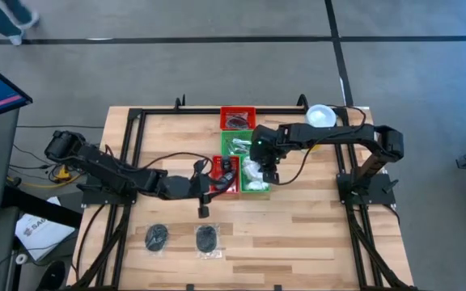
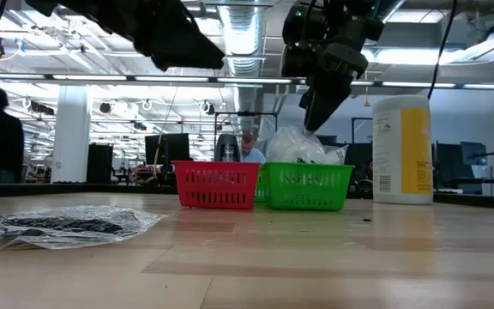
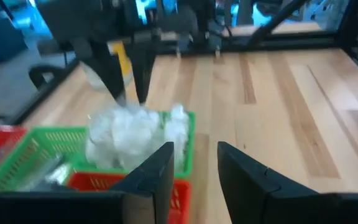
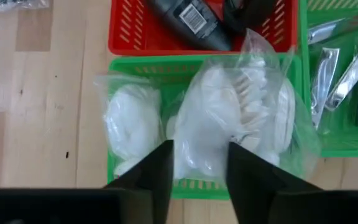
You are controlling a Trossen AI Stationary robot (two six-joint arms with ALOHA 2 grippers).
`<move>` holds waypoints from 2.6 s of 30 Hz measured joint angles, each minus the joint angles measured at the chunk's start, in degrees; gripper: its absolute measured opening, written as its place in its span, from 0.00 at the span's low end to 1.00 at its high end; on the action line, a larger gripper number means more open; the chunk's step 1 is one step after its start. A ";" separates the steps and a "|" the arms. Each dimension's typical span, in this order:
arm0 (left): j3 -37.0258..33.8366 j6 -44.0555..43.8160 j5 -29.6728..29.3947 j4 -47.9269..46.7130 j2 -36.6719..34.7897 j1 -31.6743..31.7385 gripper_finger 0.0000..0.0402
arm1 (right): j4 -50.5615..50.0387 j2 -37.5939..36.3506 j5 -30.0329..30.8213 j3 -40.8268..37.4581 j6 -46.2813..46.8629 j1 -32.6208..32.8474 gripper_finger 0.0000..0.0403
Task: Pick & Place Travel size toiletries
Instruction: Put the white cotton pack into the bottom green bin, then put the black hairbrush into the top red bin
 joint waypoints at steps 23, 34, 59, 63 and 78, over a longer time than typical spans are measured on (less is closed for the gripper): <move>-10.54 -24.95 18.49 -2.38 0.00 -2.42 0.31 | 2.68 -0.07 -0.21 6.08 0.72 6.68 0.59; -11.54 -31.68 19.71 -1.05 4.51 -5.40 0.32 | 5.16 -0.07 -0.22 6.08 1.85 10.03 0.59; -11.39 -43.66 21.59 2.11 14.46 -8.53 0.38 | 5.15 -0.04 -0.21 6.08 2.47 10.00 0.59; -11.41 -43.86 22.02 4.85 15.45 -8.62 0.38 | 5.12 -0.04 -0.21 6.08 2.44 10.00 0.59; -11.30 -44.24 22.51 7.25 18.65 -9.45 0.35 | 4.73 -0.04 -0.21 6.05 2.30 10.00 0.59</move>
